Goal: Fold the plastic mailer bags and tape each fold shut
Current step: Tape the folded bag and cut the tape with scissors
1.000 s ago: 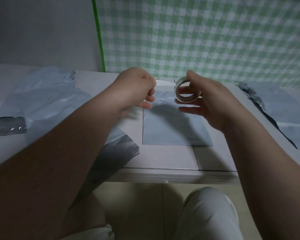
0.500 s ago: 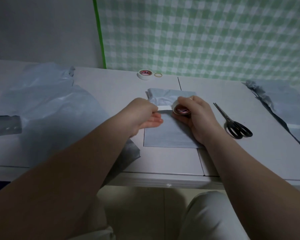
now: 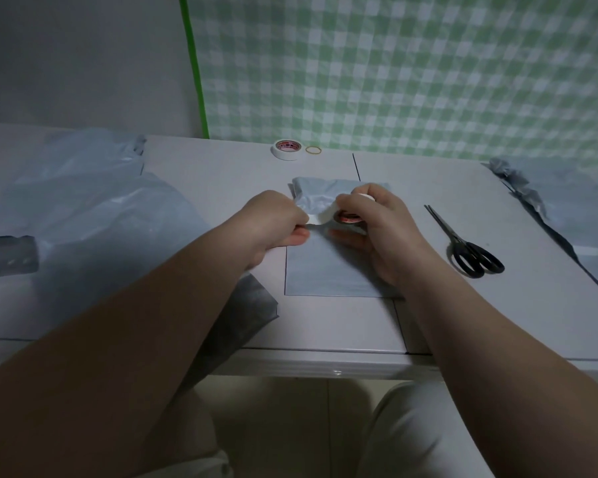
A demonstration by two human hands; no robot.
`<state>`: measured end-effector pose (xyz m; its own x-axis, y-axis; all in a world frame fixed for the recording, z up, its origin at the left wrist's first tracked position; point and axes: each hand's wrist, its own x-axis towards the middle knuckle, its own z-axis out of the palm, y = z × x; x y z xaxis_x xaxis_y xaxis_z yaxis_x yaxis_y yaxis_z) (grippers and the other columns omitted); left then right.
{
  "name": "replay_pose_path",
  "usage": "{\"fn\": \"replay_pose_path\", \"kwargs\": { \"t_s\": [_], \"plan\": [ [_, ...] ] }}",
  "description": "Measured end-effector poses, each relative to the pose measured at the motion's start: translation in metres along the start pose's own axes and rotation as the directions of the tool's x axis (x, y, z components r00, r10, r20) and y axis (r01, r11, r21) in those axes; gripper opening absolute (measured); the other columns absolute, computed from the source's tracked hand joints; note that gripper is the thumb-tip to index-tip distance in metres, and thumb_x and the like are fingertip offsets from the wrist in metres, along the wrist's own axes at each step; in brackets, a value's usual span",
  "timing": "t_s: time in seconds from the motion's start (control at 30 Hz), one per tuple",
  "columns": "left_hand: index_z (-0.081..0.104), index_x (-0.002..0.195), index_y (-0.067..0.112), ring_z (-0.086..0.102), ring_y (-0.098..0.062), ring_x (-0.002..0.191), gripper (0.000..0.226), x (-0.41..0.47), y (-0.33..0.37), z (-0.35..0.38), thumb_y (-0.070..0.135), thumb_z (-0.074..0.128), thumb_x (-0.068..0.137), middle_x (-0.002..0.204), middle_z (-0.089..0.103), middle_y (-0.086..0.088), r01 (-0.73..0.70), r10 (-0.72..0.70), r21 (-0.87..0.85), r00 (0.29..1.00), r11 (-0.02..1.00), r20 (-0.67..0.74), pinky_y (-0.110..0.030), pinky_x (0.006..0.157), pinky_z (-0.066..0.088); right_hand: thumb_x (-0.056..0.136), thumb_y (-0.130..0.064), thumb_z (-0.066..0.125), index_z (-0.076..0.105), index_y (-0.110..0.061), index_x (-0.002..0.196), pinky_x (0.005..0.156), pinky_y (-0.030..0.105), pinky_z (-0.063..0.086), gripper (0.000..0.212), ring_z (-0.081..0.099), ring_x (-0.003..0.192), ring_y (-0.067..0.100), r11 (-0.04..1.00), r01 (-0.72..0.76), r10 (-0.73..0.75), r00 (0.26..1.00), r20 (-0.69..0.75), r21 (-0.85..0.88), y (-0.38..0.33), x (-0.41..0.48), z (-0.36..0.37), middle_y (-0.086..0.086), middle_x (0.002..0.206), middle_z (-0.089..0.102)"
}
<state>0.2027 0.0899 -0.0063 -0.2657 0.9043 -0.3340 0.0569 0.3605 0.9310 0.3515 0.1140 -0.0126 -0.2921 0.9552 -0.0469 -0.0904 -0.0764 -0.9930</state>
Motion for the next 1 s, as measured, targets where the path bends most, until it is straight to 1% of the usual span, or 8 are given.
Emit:
{"fn": "replay_pose_path", "kwargs": {
  "t_s": [0.13,0.2,0.33,0.43,0.57,0.67,0.8,1.0],
  "plan": [
    [0.059,0.079,-0.001,0.067,-0.019,0.074,0.007,0.000,0.001,-0.004,-0.001,0.057,0.086,0.081,0.060,-0.013,-0.045,0.049,0.109,0.998,0.993,-0.030,-0.034,0.084,0.057,0.083,-0.009,0.065,0.046,-0.016,0.070,0.078,0.034,0.054,0.024,0.053,0.066,0.010,0.991,0.024,-0.032,0.998,-0.057,-0.130,0.005,-0.001,0.000,-0.001,0.068,0.050],
    [0.061,0.077,-0.001,0.066,-0.022,0.077,0.007,0.002,0.001,-0.007,0.001,0.059,0.083,0.079,0.061,-0.014,-0.077,0.089,0.220,0.995,0.973,-0.044,-0.038,0.090,0.054,0.082,-0.010,0.066,0.046,-0.016,0.069,0.078,0.037,0.055,0.024,0.053,0.066,0.011,0.980,0.042,-0.056,0.996,-0.067,-0.197,0.006,0.000,0.000,-0.003,0.065,0.051],
    [0.067,0.082,-0.002,0.066,-0.016,0.067,0.009,0.000,0.003,-0.011,0.007,0.063,0.083,0.079,0.068,-0.013,-0.131,0.161,0.419,0.986,0.898,-0.036,-0.026,0.074,0.052,0.075,-0.016,0.069,0.051,-0.019,0.067,0.078,0.049,0.053,0.020,0.054,0.059,0.012,0.947,0.072,-0.099,0.993,-0.071,-0.312,0.009,0.002,0.000,-0.008,0.055,0.054],
    [0.070,0.078,0.000,0.063,-0.012,0.060,0.013,-0.001,0.003,-0.013,0.012,0.064,0.081,0.074,0.071,-0.011,-0.180,0.221,0.555,0.975,0.812,-0.007,-0.025,0.066,0.046,0.070,-0.023,0.070,0.054,-0.019,0.068,0.080,0.052,0.052,0.016,0.055,0.059,0.012,0.933,0.079,-0.109,0.992,-0.067,-0.352,0.010,0.003,0.001,-0.006,0.057,0.057],
    [0.071,0.074,0.000,0.062,-0.025,0.074,0.019,-0.001,0.003,-0.014,0.016,0.063,0.081,0.076,0.070,-0.015,-0.249,0.311,0.739,0.949,0.626,0.056,-0.032,0.067,0.046,0.069,-0.029,0.067,0.055,-0.019,0.069,0.079,0.048,0.052,0.016,0.056,0.065,0.017,0.884,0.107,-0.143,0.989,-0.045,-0.455,0.009,0.003,0.004,-0.002,0.066,0.060],
    [0.070,0.075,0.000,0.061,-0.027,0.080,0.020,0.001,0.002,-0.017,0.017,0.061,0.081,0.081,0.068,-0.017,-0.274,0.348,0.789,0.934,0.550,0.081,-0.033,0.067,0.045,0.075,-0.029,0.066,0.055,-0.020,0.070,0.076,0.041,0.051,0.015,0.057,0.069,0.017,0.844,0.114,-0.156,0.987,-0.038,-0.524,0.008,0.003,0.006,0.000,0.073,0.062],
    [0.070,0.074,0.001,0.061,-0.025,0.079,0.019,0.002,0.002,-0.020,0.016,0.061,0.080,0.081,0.069,-0.015,-0.279,0.349,0.809,0.932,0.517,0.099,-0.033,0.067,0.044,0.079,-0.030,0.064,0.058,-0.017,0.076,0.072,0.035,0.048,0.014,0.057,0.072,0.016,0.811,0.104,-0.144,0.989,-0.025,-0.576,0.006,0.002,0.009,0.003,0.080,0.066],
    [0.069,0.077,0.001,0.060,-0.027,0.083,0.019,0.001,0.003,-0.020,0.016,0.060,0.082,0.084,0.068,-0.015,-0.287,0.358,0.845,0.926,0.452,0.123,-0.033,0.069,0.043,0.079,-0.027,0.063,0.060,-0.012,0.081,0.063,0.027,0.039,0.016,0.052,0.067,0.013,0.774,0.098,-0.124,0.992,0.002,-0.625,0.002,0.002,0.012,-0.003,0.071,0.059]
  ]
}}
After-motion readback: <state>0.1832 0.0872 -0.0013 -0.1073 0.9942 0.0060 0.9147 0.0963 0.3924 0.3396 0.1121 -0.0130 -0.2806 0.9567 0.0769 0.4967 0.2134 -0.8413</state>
